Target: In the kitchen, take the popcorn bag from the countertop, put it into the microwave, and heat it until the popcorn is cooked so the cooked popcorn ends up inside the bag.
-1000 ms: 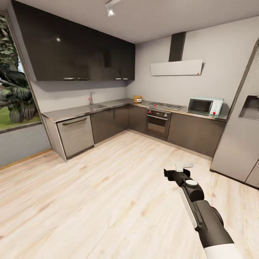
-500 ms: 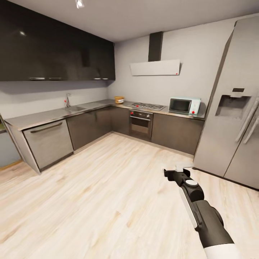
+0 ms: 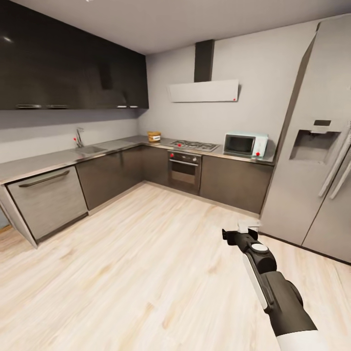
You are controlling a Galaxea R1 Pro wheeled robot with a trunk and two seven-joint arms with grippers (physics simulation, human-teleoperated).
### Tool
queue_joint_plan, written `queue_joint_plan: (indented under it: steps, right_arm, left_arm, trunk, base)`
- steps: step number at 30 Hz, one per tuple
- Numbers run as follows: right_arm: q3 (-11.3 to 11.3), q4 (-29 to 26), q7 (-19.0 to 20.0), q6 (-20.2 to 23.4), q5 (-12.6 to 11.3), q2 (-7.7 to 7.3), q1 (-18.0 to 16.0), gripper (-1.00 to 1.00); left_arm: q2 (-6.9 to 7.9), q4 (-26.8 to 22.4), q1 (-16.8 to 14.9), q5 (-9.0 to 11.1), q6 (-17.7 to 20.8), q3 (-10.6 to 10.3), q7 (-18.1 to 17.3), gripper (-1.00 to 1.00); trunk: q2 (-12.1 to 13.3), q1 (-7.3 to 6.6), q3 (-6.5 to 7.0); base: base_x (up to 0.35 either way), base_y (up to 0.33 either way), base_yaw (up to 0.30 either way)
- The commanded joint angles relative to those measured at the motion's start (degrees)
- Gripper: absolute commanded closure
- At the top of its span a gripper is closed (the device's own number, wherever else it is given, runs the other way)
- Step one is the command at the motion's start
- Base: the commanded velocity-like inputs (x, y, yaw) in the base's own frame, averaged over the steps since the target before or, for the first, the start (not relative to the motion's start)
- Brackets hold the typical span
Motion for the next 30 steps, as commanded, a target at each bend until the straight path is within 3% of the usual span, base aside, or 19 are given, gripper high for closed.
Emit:
queue_joint_plan:
  steps: [1, 9, 25, 30]
  right_arm:
    - [0.18, -0.05, -0.36, 0.31, -0.02, -0.06, -0.05, -1.00]
    - [0.18, -0.09, -0.36, 0.33, 0.02, -0.06, -0.05, -1.00]
    - [0.09, -1.26, -0.38, 0.21, 0.03, -0.11, 0.16, -1.00]
    - [-0.41, -6.24, -0.25, 0.48, -0.14, -0.02, 0.01, -1.00]
  left_arm:
    - [0.00, 0.04, -0.03, 0.04, -0.20, 0.02, 0.04, -1.00]
    - [0.00, 0.11, -0.01, 0.05, -0.20, 0.02, 0.04, -1.00]
    - [-0.01, 0.13, -0.01, 0.05, -0.20, -0.02, 0.07, -1.00]
    - [-0.02, 0.12, -0.01, 0.05, -0.20, -0.02, 0.05, -1.00]
  trunk:
    - [-0.04, 0.04, -0.07]
    - [-0.04, 0.04, -0.07]
    - [-0.04, 0.04, -0.07]
    - [-0.04, 0.04, -0.07]
  base:
    - [0.344, -0.005, -0.221]
    - [0.345, 0.007, -0.278]
    - [0.346, 0.119, -0.300]
    - [0.346, 0.124, -0.300]
